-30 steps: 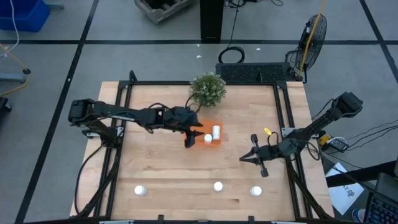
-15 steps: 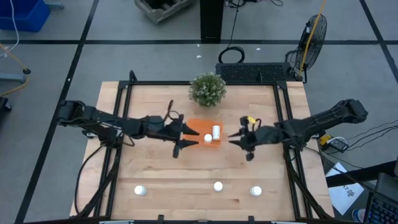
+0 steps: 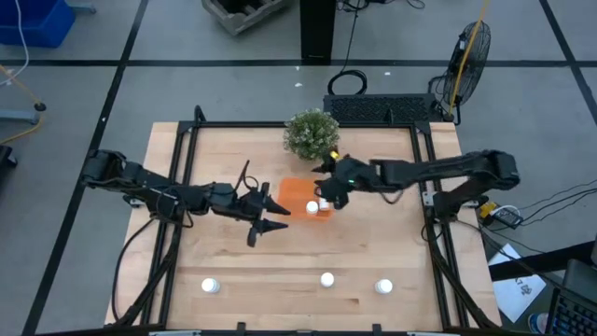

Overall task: Pick and place pill bottles into a basket
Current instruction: Put the white pill bottle into the orange bin

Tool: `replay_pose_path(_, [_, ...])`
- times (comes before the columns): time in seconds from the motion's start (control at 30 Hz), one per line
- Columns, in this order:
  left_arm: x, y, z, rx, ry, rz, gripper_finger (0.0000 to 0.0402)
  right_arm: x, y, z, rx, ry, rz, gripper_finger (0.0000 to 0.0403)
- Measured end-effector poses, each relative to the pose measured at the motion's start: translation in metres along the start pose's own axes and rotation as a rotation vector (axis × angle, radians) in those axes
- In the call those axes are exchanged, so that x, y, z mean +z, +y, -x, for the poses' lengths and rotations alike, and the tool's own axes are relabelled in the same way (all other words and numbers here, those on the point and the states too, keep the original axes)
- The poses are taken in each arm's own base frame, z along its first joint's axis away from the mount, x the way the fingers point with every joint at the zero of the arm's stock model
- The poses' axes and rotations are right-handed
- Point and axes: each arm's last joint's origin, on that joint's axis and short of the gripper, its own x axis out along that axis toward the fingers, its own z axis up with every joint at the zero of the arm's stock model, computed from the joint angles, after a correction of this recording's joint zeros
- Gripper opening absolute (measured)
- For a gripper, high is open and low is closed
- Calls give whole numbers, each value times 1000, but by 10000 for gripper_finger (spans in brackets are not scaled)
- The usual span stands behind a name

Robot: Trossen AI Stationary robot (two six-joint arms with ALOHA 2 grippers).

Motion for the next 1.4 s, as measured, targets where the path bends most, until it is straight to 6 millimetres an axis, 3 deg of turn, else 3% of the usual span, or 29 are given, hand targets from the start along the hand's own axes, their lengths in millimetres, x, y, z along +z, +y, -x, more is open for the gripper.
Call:
replay_pose_path(0.27, [-13, -7, 4, -26, 43, 15, 186, -2, 4, -30, 237, 239, 134, 144])
replay_pose_path(0.5, [-17, -17, 5, -56, 51, 6, 186, 2, 22, -33, 456, 272, 229, 144])
replay_pose_path(0.73, [-18, -20, 5, -53, 50, -1, 186, 19, 31, -45, 382, 173, 346, 144])
replay_pose_path(0.9, [-19, -20, 5, -43, 56, -1, 186, 35, 28, -42, 296, 83, 269, 144])
replay_pose_path(1.17, [-20, -19, 5, -40, 71, -2, 186, 20, 42, -42, 467, 114, 241, 144])
replay_pose_path(1.4, [-21, -19, 5, -38, 76, -5, 186, -6, 24, -49, 485, 207, 185, 144])
